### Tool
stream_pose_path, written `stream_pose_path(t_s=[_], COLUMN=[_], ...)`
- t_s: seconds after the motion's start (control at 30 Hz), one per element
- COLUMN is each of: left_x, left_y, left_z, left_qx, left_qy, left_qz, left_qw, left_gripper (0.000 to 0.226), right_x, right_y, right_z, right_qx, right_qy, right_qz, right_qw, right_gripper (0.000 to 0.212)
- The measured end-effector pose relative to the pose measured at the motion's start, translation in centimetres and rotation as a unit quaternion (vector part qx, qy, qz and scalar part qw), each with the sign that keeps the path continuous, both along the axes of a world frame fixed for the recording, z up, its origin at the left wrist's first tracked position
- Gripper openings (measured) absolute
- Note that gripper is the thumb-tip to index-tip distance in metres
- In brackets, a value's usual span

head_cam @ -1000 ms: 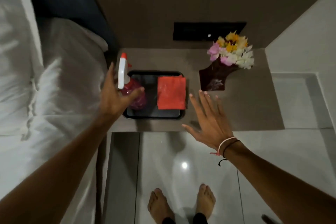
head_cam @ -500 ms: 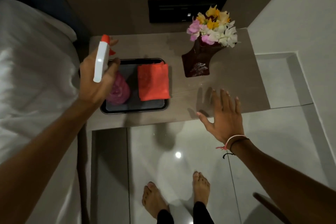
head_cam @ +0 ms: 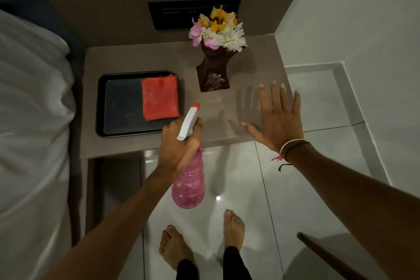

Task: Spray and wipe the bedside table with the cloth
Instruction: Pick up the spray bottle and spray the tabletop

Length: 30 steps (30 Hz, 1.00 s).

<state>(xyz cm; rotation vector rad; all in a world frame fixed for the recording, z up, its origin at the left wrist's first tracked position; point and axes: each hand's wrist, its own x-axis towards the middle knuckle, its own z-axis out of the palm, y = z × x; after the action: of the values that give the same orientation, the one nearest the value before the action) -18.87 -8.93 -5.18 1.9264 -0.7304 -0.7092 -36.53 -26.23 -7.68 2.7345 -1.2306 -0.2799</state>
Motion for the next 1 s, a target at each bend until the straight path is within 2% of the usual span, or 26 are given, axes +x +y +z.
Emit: stream_pose_path(t_s=[0.17, 0.27, 0.43, 0.7, 0.83, 1.0], left_x=[-1.2, -1.3, -1.4, -1.4, -1.5, -1.3], left_y=[-2.2, -3.2, -4.3, -3.7, -3.0, -1.7], left_z=[-1.7, -2.3, -2.9, -3.1, -3.3, -3.1], left_qx=[0.017, 0.017, 0.04, 0.039, 0.079, 0.066], left_qy=[0.029, -0.013, -0.087, -0.086, -0.115, -0.12], left_qz=[0.026, 0.014, -0.001, 0.016, -0.01, -0.016], left_qw=[0.999, 1.0, 0.995, 0.995, 0.99, 0.99], left_gripper=[0.022, 0.011, 0.02, 0.019, 0.027, 0.023], right_x=[-0.9, -1.4, -1.9, -1.9, -1.5, -1.2], right_y=[-1.9, -2.0, -1.3, -0.5, -0.1, 0.5], right_z=[0.4, 0.2, -0.2, -0.4, -0.3, -0.2], right_qx=[-0.013, -0.006, 0.007, 0.032, 0.04, 0.047], right_qy=[0.012, 0.009, 0.006, -0.001, -0.007, -0.012], right_qz=[0.009, 0.0, -0.002, -0.005, -0.003, 0.001], right_qw=[1.0, 1.0, 1.0, 0.999, 0.999, 0.999], right_gripper=[0.108, 0.107, 0.107, 0.107, 0.107, 0.106])
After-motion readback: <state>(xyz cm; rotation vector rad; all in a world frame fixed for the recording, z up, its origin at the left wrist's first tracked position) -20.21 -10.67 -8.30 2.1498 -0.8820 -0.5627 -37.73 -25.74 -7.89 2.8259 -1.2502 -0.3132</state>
